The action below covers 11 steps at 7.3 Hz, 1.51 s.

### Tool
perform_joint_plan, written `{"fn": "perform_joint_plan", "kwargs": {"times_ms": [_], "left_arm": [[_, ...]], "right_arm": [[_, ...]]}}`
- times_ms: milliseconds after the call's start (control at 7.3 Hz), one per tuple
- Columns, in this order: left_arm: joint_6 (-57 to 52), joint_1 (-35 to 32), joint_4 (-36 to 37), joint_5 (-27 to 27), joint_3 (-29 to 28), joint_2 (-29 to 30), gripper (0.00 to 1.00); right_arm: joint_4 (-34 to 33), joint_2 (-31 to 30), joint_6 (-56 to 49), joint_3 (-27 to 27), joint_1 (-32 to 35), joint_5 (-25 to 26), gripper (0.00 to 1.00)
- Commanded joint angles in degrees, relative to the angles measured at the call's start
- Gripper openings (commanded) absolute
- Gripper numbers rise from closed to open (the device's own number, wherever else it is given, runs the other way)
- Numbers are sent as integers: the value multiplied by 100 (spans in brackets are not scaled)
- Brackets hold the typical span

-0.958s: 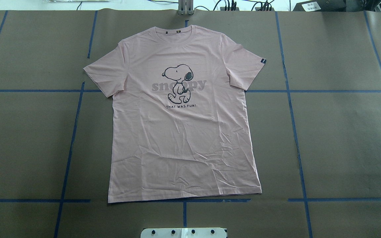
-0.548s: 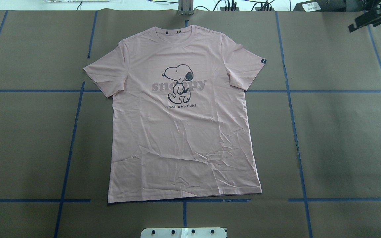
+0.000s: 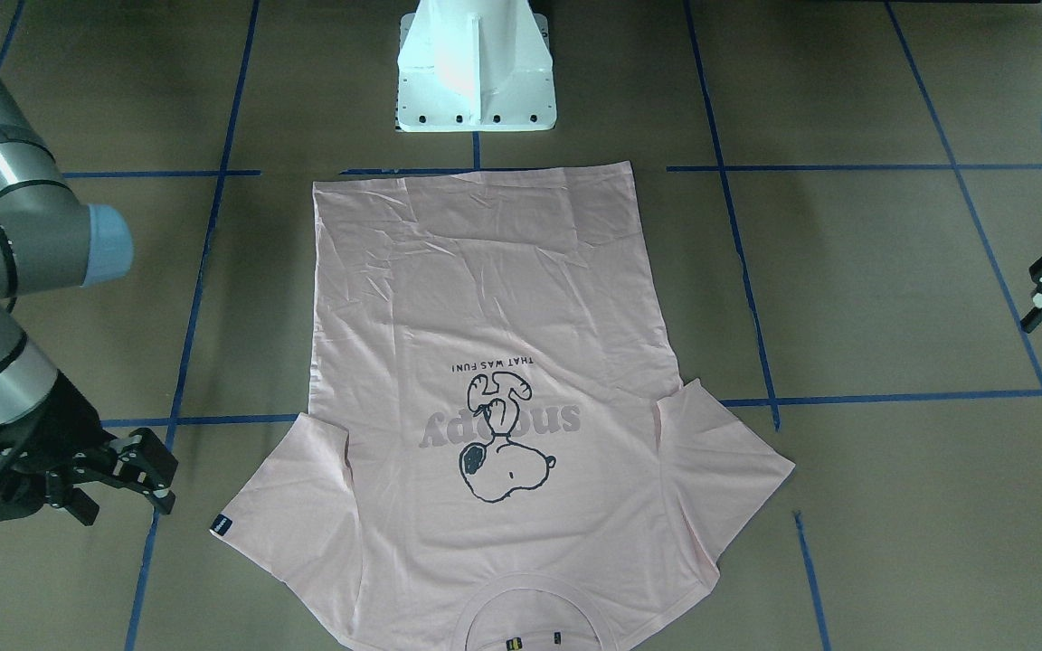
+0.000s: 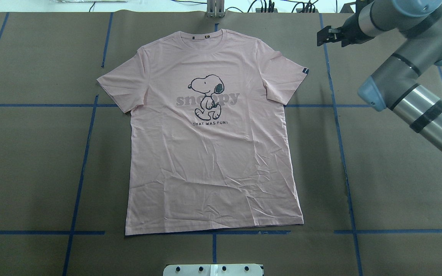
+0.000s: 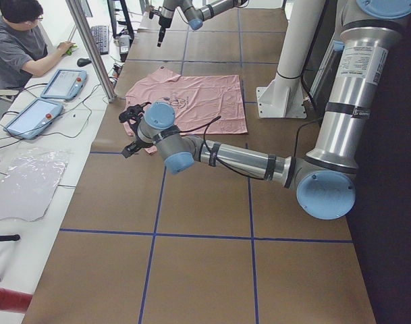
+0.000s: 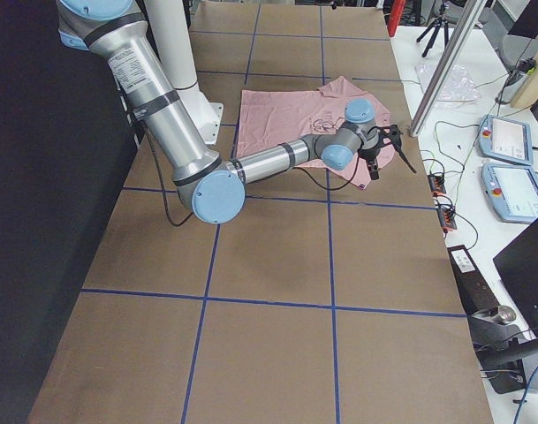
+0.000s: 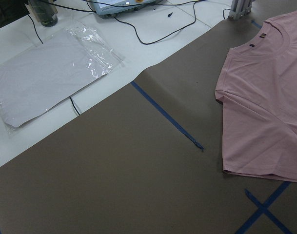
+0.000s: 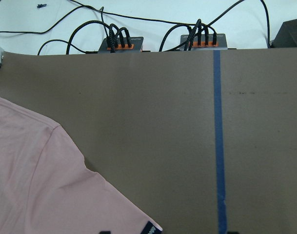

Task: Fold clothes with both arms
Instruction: 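Move the right gripper over the pink shirt's sleeve farthest from robot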

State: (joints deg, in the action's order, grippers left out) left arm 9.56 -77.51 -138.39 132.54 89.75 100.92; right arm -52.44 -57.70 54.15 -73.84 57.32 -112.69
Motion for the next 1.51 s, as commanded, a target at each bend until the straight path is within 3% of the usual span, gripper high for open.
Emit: {"fn": "perform_joint_plan", "kwargs": {"times_ms": [0, 411, 1369], "left_arm": [[2, 8, -13, 8, 16, -10, 100], [-7, 16, -22, 8, 16, -28, 100], [-15, 17, -30, 8, -1, -28, 100]], "right_arm": [[557, 320, 499, 736, -448, 675, 70], [595, 348, 526, 1003, -792, 1230, 65], [603, 339, 526, 1258, -863, 1293, 55]]}}
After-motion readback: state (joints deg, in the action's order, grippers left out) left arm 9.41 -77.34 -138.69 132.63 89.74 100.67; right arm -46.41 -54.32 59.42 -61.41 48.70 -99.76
